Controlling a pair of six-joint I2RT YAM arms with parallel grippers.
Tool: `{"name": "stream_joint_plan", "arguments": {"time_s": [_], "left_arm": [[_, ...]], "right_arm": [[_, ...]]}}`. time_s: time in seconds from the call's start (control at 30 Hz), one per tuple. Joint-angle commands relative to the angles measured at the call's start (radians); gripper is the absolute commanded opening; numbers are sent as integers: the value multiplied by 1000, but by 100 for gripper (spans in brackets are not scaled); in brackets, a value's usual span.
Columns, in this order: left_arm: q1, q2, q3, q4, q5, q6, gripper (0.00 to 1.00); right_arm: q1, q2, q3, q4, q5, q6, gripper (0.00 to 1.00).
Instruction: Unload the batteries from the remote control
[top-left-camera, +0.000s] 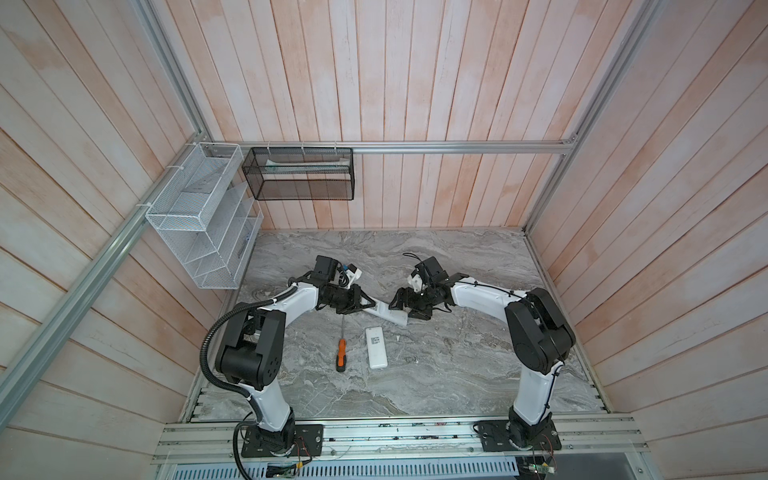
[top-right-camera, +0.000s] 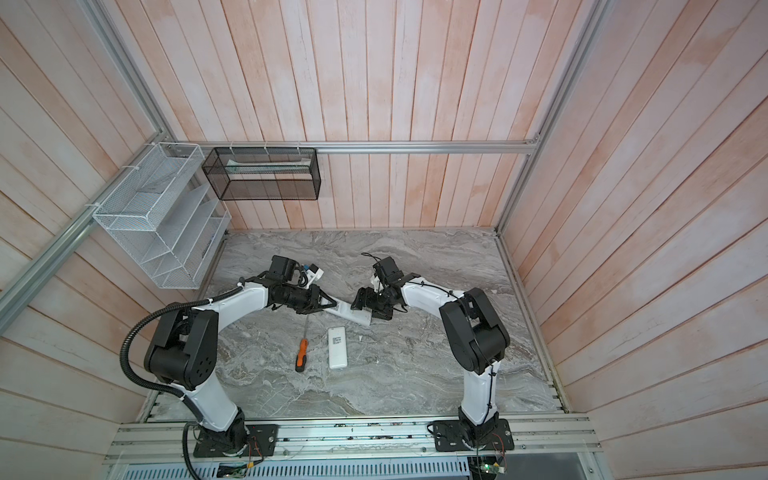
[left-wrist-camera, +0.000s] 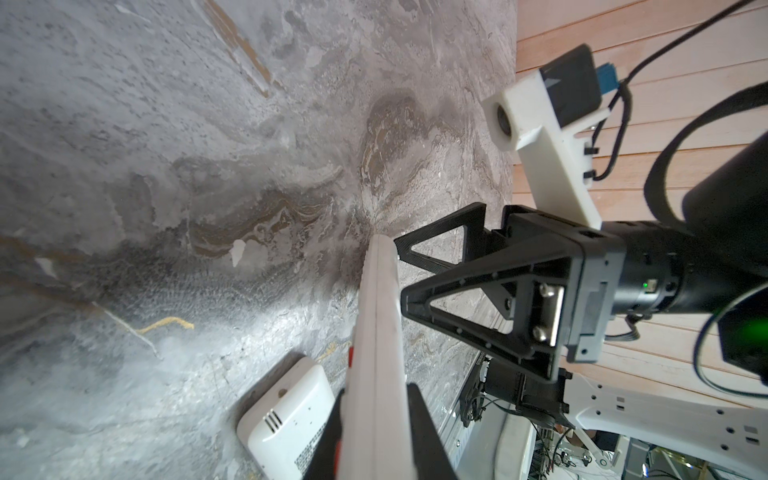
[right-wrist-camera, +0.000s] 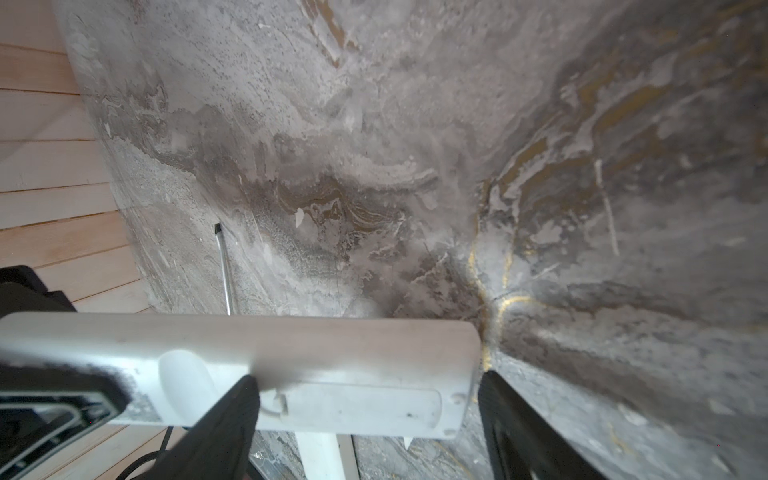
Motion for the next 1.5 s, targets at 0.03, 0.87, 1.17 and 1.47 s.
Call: {"name": "stream_joint_plan", "arguments": {"time_s": [0.03, 0.87, 1.17, 1.47], "left_arm": [[-1, 27, -23, -69, -116, 38, 0], [-2, 26, -21, -67, -121, 40, 0], [-2, 32, -16, -67, -121, 40, 0], [-1, 31, -18, -59, -122, 37, 0]], "right_arm": [[17, 30, -13, -12, 9, -11, 84], [51, 45, -33, 0, 6, 1, 80], [53, 35, -64, 14, 2, 6, 76], [65, 36, -55, 9, 6, -4, 83]]}}
